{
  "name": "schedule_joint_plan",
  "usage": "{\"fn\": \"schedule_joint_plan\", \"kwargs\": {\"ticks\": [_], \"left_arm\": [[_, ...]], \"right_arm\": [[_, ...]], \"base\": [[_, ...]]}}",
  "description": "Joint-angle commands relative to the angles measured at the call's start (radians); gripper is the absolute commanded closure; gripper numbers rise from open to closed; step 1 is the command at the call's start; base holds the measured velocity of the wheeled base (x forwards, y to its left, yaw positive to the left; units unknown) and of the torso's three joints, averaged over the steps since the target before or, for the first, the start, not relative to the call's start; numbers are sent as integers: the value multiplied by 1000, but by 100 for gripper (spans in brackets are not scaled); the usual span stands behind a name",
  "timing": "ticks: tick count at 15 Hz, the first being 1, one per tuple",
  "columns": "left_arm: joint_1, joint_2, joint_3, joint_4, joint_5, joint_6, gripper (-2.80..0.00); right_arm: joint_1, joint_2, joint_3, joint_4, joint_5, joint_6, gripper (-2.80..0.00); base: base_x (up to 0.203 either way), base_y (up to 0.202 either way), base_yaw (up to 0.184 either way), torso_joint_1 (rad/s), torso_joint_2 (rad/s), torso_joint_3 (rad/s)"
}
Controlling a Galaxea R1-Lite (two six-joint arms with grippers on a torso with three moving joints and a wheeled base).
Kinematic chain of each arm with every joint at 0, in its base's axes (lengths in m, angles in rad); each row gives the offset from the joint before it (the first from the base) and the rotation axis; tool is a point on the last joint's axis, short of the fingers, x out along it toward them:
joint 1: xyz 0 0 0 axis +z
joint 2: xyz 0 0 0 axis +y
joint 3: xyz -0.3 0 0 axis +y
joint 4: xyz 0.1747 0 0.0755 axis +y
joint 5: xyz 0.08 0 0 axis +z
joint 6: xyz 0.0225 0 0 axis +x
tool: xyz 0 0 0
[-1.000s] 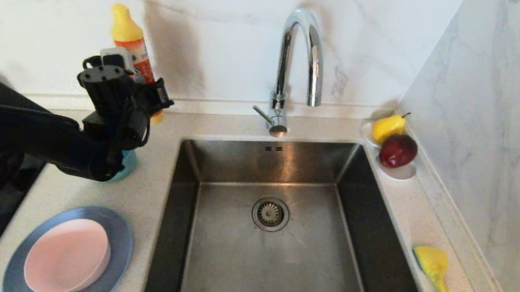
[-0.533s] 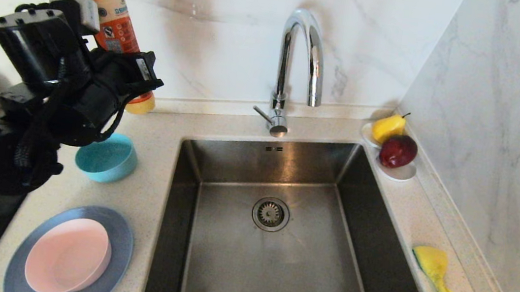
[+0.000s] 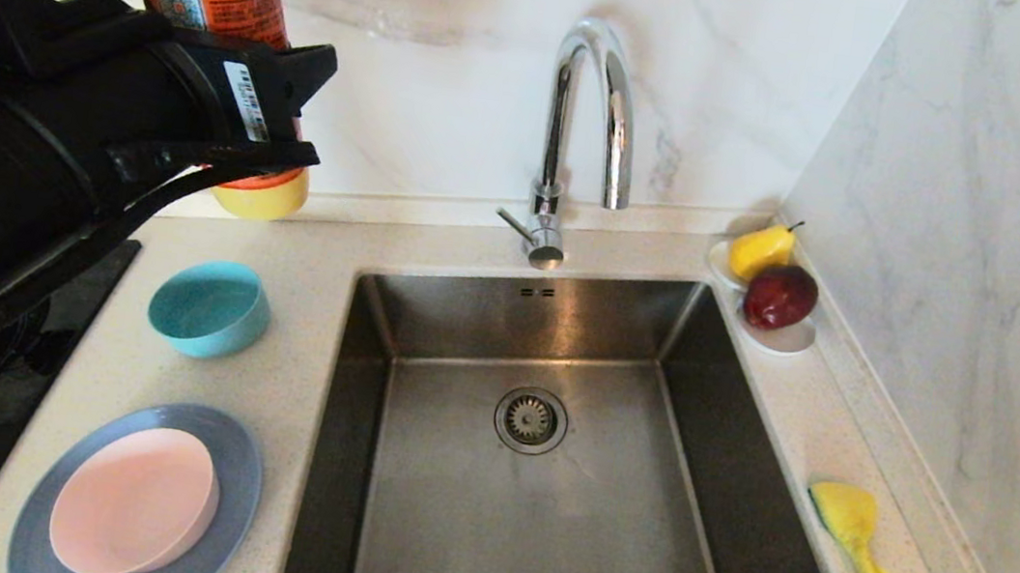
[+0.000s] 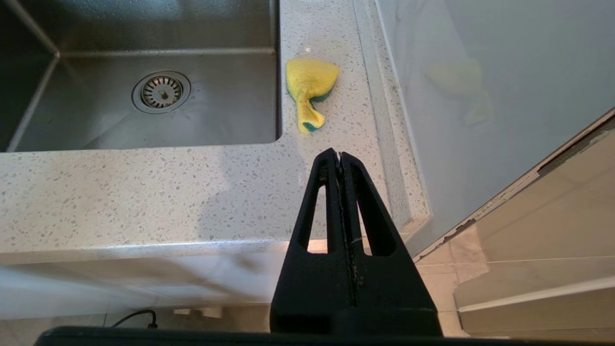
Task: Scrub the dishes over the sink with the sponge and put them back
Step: Grab the dish soap, then squeeze it onto the sponge
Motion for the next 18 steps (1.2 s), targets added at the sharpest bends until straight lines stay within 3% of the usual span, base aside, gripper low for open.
{"fn": "schedule_joint_plan", "kwargs": {"ticks": [1, 6, 12, 15, 18], "left_arm": [[-116, -46, -8, -1, -11, 64, 0], [-269, -39, -76, 107, -40, 78, 0], [-355, 79, -239, 218, -52, 79, 0], [-372, 99, -261, 219, -51, 80, 0], [-433, 243, -375, 219, -44, 82, 0]], "right_arm": [[0, -1, 0, 0, 0, -1, 0], [0, 0, 0, 1, 0, -1, 0], [0, -1, 0, 1, 0, -1, 0], [1, -1, 0, 1, 0, 0, 0], [0, -1, 0, -1, 0, 0, 0]], "base": [[0, 0, 0, 0, 0, 0], [0, 0, 0, 0, 0, 0], [0, 0, 0, 0, 0, 0], [0, 0, 0, 0, 0, 0], [0, 0, 0, 0, 0, 0]]}}
